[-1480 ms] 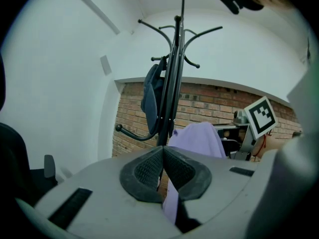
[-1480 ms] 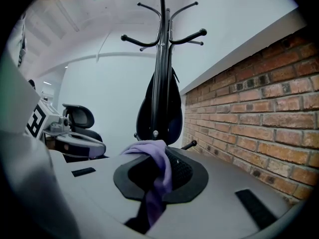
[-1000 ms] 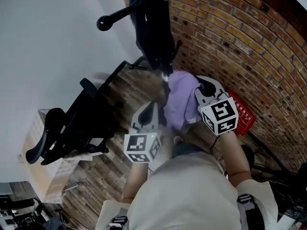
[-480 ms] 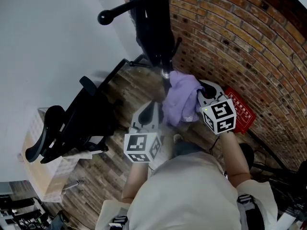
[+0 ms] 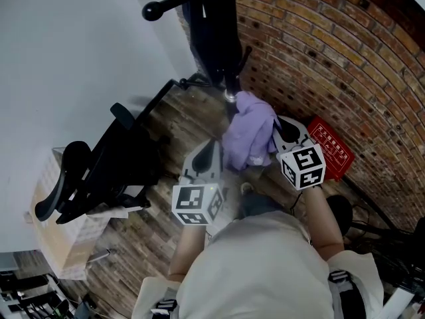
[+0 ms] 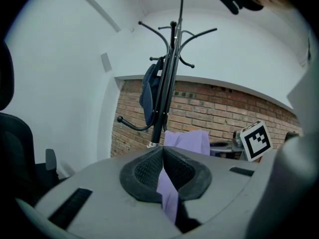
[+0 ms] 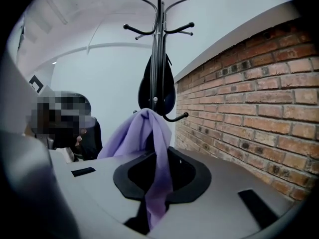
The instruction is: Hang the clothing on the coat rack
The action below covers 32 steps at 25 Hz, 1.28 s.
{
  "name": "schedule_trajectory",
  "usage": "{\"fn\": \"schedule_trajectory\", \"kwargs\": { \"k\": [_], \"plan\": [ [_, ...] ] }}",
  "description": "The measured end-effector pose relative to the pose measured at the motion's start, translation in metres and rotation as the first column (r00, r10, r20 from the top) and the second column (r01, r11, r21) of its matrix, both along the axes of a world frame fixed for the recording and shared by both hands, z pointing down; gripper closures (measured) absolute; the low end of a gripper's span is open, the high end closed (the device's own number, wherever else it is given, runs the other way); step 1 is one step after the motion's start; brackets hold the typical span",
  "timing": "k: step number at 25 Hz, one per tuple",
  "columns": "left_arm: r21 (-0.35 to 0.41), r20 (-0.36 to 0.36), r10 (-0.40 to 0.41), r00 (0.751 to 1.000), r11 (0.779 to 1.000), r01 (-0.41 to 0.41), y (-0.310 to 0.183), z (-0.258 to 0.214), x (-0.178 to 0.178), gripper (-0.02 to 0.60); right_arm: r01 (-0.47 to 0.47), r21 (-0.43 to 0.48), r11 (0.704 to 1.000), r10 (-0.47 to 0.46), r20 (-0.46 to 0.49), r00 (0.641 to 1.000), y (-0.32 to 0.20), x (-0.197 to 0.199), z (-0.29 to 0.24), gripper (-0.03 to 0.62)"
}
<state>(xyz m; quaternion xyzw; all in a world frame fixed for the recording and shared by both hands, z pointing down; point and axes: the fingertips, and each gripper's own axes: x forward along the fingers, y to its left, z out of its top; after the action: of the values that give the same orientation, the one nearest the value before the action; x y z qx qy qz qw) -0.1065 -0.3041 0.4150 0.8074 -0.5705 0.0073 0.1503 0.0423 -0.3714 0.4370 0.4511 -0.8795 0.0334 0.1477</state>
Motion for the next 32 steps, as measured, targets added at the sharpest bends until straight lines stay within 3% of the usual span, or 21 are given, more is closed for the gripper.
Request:
{"fn": "schedule_trajectory", "kwargs": {
  "k": [12, 22, 32],
  "plan": [
    [0.001, -0.001, 0.04, 0.999, 0.999, -0.04, 0.047, 0.003, 0.005, 0.578, -0.056, 0.025, 0.998, 0.055, 0.025, 0.998, 0.049, 0.003, -0.006, 0.537],
    [0.022, -0.005, 0.045, 0.999, 0.999, -0.044, 0.089, -0.002, 0.003, 0.578, -0.051, 0.044, 0.998, 0.051, 0.021, 0.999, 0.1, -0.005, -0.012, 0.538],
    [0.024, -0.014, 0.039, 0.999, 0.999, -0.039, 0.135, 0.002, 0.003, 0.578, -0.045, 0.064, 0.997, 0.04, 0.08, 0.996, 0.165, -0.019, -0.022, 0.564]
  ]
}}
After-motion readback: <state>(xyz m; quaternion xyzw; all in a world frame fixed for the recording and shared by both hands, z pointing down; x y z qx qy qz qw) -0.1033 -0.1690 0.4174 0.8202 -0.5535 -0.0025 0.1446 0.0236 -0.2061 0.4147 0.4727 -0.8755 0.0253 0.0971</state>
